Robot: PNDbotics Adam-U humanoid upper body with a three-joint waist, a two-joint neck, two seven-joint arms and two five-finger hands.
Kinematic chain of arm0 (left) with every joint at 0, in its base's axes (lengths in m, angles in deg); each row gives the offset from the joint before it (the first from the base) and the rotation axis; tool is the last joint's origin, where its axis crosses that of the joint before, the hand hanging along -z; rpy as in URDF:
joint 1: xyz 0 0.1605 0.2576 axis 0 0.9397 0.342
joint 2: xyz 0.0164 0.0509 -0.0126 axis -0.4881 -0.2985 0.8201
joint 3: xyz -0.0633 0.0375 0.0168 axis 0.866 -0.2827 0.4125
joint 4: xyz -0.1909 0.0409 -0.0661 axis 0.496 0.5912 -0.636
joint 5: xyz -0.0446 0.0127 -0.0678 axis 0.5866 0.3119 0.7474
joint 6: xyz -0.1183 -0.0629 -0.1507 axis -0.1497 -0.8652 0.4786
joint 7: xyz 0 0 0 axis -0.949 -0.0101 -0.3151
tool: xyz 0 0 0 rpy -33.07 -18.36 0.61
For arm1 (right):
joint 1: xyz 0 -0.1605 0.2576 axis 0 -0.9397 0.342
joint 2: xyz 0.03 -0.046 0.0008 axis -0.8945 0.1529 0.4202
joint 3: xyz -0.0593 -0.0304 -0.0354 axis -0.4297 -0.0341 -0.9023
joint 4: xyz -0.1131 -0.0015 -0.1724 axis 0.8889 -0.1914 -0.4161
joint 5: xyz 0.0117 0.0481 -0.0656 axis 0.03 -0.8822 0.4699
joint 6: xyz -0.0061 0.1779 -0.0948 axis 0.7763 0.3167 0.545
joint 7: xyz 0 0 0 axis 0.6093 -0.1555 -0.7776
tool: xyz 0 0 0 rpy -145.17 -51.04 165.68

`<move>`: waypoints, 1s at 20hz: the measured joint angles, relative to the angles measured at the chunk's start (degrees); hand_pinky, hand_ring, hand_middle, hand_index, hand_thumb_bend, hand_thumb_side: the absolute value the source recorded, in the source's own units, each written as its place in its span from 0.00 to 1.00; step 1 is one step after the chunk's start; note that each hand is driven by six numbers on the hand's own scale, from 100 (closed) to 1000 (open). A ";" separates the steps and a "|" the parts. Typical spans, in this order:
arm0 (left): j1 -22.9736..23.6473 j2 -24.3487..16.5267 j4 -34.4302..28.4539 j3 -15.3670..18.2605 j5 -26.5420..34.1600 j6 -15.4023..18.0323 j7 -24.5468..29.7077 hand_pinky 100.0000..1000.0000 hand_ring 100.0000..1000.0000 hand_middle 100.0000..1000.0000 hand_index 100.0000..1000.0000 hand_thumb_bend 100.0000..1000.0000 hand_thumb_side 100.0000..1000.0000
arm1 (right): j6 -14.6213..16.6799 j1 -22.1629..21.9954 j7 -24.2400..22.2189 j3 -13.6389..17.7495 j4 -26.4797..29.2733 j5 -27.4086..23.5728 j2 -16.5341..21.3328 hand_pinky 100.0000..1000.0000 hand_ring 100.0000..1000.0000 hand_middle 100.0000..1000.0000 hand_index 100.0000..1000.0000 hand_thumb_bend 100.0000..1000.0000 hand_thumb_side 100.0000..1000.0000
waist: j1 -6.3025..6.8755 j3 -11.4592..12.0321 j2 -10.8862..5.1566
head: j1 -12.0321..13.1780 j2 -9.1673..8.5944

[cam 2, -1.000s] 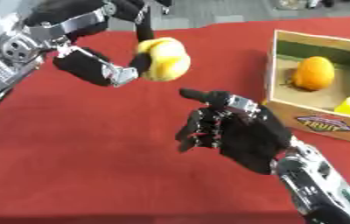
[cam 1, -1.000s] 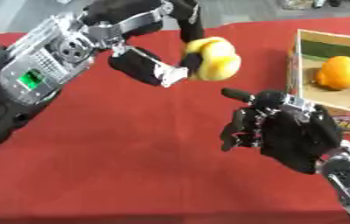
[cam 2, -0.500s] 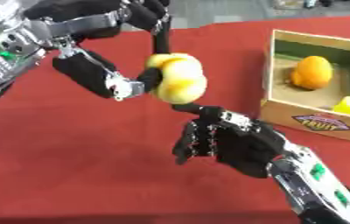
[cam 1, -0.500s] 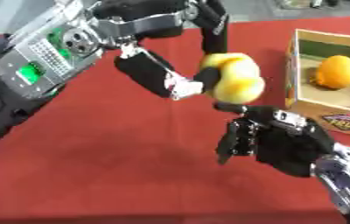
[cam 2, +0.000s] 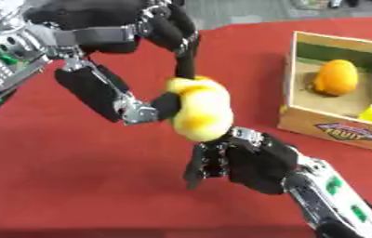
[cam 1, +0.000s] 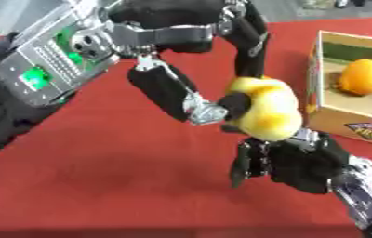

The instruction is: Pick up the objects with one hand, pass them to the other hand, and then place them into the box on the other side of the table.

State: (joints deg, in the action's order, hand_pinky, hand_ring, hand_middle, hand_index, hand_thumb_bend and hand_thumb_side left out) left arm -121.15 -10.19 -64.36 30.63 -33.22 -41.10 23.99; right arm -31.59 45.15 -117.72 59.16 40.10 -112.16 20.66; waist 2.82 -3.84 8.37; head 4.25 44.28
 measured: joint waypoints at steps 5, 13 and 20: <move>0.01 0.00 0.33 -0.14 0.02 0.47 0.57 0.63 0.54 0.43 0.47 0.00 0.17 | 0.09 -0.66 -1.29 0.02 -0.51 2.49 0.08 0.62 0.64 0.48 1.00 0.00 0.72 | -0.02 0.14 0.14 | -0.36 0.00; 0.22 -0.02 -0.95 -0.09 -2.02 3.45 0.48 0.64 0.54 0.46 0.51 0.00 0.14 | 1.41 -2.78 -10.52 0.59 -0.11 7.04 5.84 0.63 0.64 0.49 1.00 0.00 0.86 | -0.03 0.47 0.28 | -0.58 0.00; 0.33 -0.31 -1.94 0.89 -5.37 6.08 -1.99 0.64 0.53 0.45 0.50 0.00 0.13 | 2.67 -3.55 -17.81 -0.45 -0.15 4.17 8.52 0.63 0.65 0.50 1.00 0.00 0.83 | -0.03 1.10 0.28 | -0.88 0.00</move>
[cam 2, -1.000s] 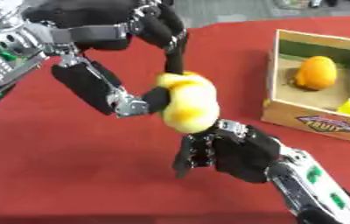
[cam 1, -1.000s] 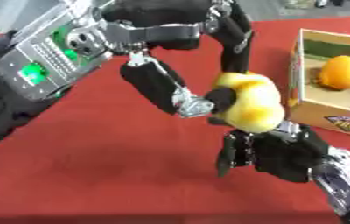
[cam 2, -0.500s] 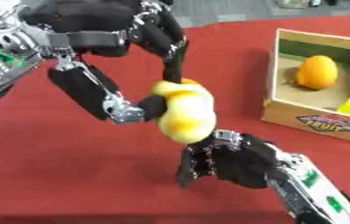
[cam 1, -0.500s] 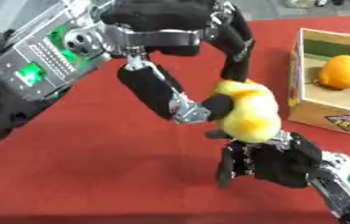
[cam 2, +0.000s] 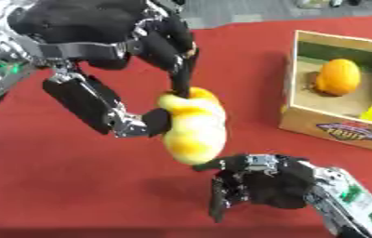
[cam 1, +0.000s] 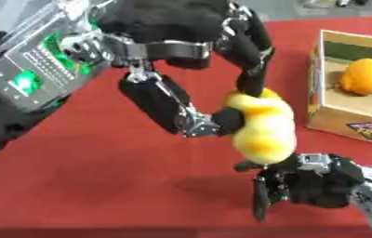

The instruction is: Pick up the objects with one hand, pass them to the other hand, and then place them into the box on the other side of the table.

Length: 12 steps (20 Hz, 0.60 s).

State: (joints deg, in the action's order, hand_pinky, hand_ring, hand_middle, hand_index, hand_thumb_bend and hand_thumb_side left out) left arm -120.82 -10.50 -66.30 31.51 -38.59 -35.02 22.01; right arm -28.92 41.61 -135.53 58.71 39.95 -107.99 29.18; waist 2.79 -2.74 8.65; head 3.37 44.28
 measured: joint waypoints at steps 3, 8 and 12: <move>0.32 -0.40 0.47 0.98 -0.13 -0.28 -2.13 0.63 0.52 0.44 0.49 0.00 0.14 | 0.60 -0.29 -0.63 -0.26 1.69 -0.11 0.68 0.63 0.66 0.51 1.00 0.00 0.83 | -0.04 0.02 0.00 | 0.02 0.00; 1.52 -0.78 3.08 2.46 -0.85 -1.25 -6.58 0.62 0.51 0.42 0.47 0.00 0.18 | 3.02 -0.21 0.53 1.72 6.19 1.91 1.01 0.56 0.66 0.50 1.00 0.00 0.83 | -0.16 -0.31 0.00 | 0.25 0.00; 3.04 -0.38 7.80 2.49 0.16 -3.39 -8.42 0.62 0.51 0.41 0.45 0.00 0.18 | 9.91 1.16 5.23 4.05 7.18 8.34 0.81 0.55 0.67 0.51 1.00 0.00 0.79 | -0.60 -0.77 0.00 | 0.79 0.00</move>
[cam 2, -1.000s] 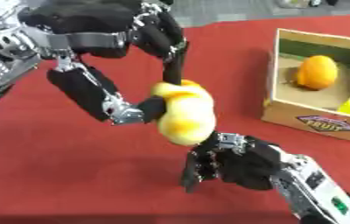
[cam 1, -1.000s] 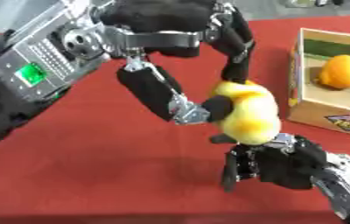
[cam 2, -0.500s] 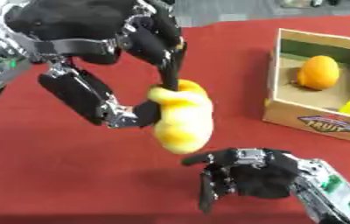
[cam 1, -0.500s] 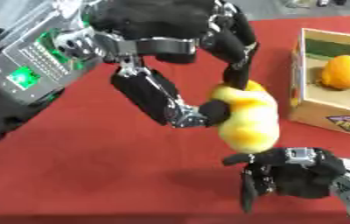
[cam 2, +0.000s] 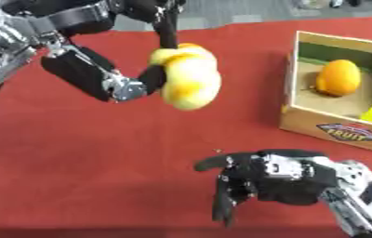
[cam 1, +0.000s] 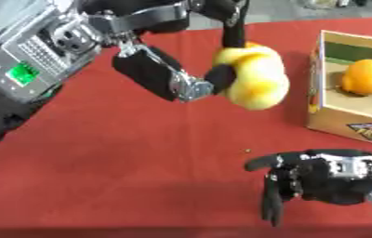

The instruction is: Pick up the objects with one hand, pass them to the other hand, and then place them into the box on the other side of the table.

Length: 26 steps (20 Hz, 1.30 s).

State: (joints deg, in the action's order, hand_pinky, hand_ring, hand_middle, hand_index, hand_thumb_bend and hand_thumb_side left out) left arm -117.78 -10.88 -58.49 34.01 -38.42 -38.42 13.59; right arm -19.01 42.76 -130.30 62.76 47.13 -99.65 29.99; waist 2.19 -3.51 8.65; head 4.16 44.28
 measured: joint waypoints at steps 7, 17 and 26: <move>1.40 1.91 6.92 0.27 4.39 -2.81 0.19 0.61 0.50 0.40 0.43 0.00 0.19 | 5.76 0.61 3.53 -0.21 0.24 4.85 -1.46 0.52 0.64 0.49 1.00 0.00 0.81 | -0.19 -0.25 0.00 | 0.09 0.00; 4.82 5.26 12.43 0.22 15.93 -9.14 0.25 0.61 0.49 0.38 0.40 0.00 0.20 | 17.39 3.88 14.97 2.39 0.26 8.63 -2.94 0.45 0.59 0.46 1.00 0.00 0.53 | -0.34 -0.69 0.00 | 0.22 0.00; 5.05 5.74 13.18 -0.14 20.29 -12.84 0.56 0.60 0.49 0.38 0.40 0.00 0.19 | 26.71 4.54 29.36 2.69 0.26 24.79 -3.68 0.31 0.50 0.40 0.95 0.00 0.30 | -0.34 -0.67 0.00 | 0.14 0.00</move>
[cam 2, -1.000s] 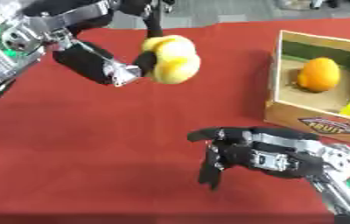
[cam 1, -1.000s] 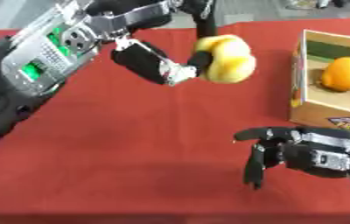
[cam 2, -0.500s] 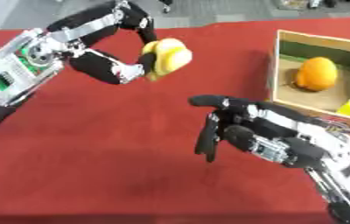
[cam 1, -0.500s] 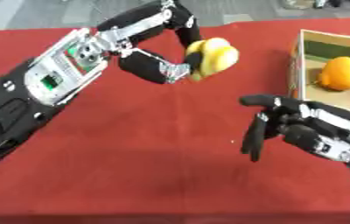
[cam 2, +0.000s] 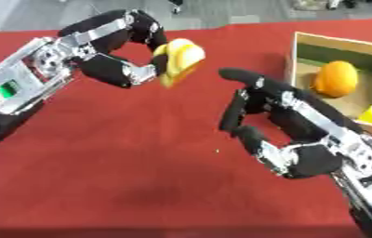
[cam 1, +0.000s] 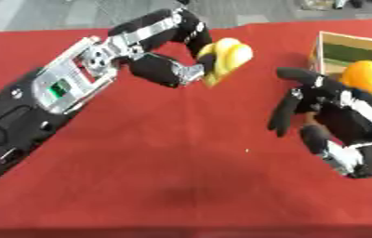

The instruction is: Pick up the objects with one hand, pass them to the other hand, and then place them into the box on the other side of the table.

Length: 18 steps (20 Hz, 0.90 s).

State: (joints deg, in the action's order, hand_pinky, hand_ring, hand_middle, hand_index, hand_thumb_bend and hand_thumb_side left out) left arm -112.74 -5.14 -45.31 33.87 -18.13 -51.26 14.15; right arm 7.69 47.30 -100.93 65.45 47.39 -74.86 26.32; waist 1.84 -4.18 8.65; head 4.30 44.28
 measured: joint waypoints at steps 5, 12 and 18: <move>0.04 0.45 0.46 0.00 1.24 -1.32 -0.58 0.60 0.48 0.38 0.40 0.00 0.19 | 2.58 1.24 11.26 0.37 0.00 11.74 -1.12 0.24 0.41 0.34 0.88 0.00 0.05 | 0.00 0.01 0.00 | -0.06 0.00; -0.11 1.30 0.76 -0.21 1.39 -2.34 -0.57 0.60 0.48 0.38 0.40 0.00 0.19 | 7.00 4.14 28.01 1.55 0.00 35.02 -1.56 0.23 0.31 0.27 0.80 0.01 0.00 | -0.22 0.27 0.00 | -0.27 0.00; -0.95 2.52 0.75 -0.40 2.88 -3.10 0.69 0.61 0.48 0.37 0.39 0.00 0.20 | 8.26 6.03 34.08 1.04 0.00 45.66 -1.09 0.21 0.29 0.24 0.79 0.05 0.00 | -0.23 0.60 0.00 | -0.73 0.00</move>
State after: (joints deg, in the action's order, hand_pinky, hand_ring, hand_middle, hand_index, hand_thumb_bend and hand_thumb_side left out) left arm -113.68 -2.62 -44.56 33.47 -15.25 -54.36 14.83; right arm 15.95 53.33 -66.85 66.50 47.39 -29.20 25.22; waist 1.62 -3.58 8.65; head 3.57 44.28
